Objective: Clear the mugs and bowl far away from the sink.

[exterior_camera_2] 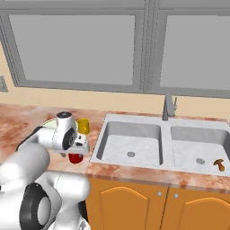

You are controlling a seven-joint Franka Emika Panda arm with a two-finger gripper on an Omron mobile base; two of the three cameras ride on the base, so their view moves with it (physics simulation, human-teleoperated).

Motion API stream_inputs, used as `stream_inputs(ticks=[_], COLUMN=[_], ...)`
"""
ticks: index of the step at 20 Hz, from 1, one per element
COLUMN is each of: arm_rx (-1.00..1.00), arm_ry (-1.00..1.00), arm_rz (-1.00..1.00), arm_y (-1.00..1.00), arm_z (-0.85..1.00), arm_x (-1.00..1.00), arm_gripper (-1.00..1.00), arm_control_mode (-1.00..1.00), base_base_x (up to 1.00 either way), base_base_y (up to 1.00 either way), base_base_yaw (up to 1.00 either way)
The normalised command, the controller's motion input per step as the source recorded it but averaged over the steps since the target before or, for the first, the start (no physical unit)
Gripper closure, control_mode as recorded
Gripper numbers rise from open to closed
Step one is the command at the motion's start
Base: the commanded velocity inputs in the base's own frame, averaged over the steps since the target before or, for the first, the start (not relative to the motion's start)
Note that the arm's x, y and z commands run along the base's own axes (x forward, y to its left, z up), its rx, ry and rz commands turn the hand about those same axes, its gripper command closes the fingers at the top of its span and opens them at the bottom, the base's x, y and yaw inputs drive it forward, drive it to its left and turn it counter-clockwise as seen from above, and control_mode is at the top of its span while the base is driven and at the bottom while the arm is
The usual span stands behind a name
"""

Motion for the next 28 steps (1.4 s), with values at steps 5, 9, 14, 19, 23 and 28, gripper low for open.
stream_inputs(ticks=[5, 9, 14, 19, 23, 28], arm_rx=[0.06, 0.05, 0.03, 0.00, 0.00, 0.02], arm_ry=[0.00, 0.00, -0.04, -0.10, -0.06, -0.05], arm_rz=[0.00, 0.00, 0.00, 0.00, 0.01, 0.12], arm_y=[0.00, -0.05, -0.08, -0.66, -0.62, -0.12], arm_z=[-0.39, -0.34, -0.38, -0.33, -0.81, -1.00], arm_x=[-0.38, -0.03, -0.21, -0.45, -0.53, 0.00], arm_gripper=[1.00, 1.00, 1.00, 1.00, 1.00, 1.00], arm_control_mode=[-1.00, -1.00, -1.00, -1.00, -1.00, -1.00], base_base_x=[0.00, 0.00, 0.00, 0.00, 0.00, 0.00], base_base_y=[0.00, 0.00, 0.00, 0.00, 0.00, 0.00], base_base_yaw=[0.00, 0.00, 0.00, 0.00, 0.00, 0.00])
